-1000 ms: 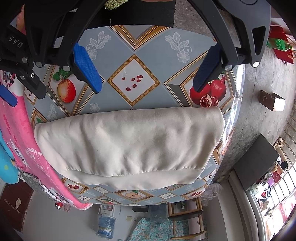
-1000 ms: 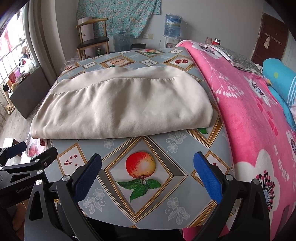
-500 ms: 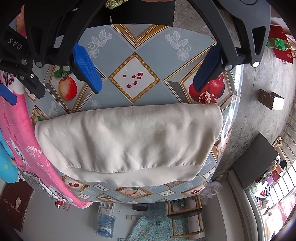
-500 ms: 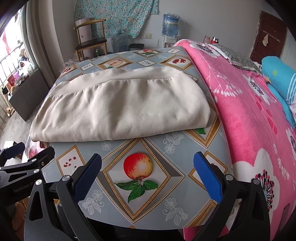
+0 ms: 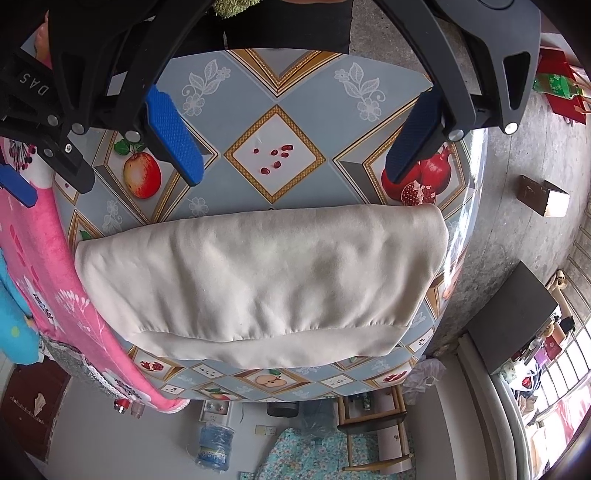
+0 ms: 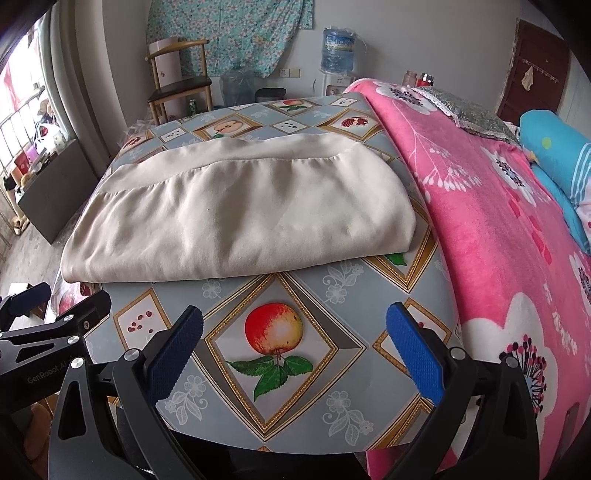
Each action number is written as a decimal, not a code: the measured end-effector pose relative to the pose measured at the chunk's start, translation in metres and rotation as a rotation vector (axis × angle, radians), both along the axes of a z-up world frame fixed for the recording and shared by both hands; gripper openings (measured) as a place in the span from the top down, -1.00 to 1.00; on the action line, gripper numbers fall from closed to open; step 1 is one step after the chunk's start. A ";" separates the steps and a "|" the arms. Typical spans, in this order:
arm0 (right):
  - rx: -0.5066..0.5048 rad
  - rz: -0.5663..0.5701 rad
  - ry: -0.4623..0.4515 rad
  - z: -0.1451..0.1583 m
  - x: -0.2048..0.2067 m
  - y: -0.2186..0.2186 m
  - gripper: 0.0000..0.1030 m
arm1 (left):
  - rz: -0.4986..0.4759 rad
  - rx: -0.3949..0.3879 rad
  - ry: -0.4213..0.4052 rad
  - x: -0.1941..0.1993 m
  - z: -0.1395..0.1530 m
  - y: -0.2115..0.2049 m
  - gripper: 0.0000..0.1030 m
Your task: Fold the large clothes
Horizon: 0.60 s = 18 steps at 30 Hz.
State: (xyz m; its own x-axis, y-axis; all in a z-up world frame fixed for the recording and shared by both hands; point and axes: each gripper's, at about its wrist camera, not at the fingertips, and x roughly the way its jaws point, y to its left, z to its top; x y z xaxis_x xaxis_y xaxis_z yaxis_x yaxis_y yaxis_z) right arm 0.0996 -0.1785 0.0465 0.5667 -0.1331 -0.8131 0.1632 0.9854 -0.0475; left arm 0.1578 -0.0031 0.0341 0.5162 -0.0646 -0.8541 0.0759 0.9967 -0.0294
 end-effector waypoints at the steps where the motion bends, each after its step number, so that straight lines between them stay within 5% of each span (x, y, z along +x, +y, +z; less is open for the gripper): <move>1: 0.001 -0.001 -0.001 0.000 0.000 0.000 -0.88 | 0.000 -0.001 0.000 0.000 0.001 0.000 -0.85; 18: -0.003 0.001 0.003 0.002 -0.002 0.000 -0.88 | 0.001 -0.002 -0.001 0.000 0.001 -0.001 -0.85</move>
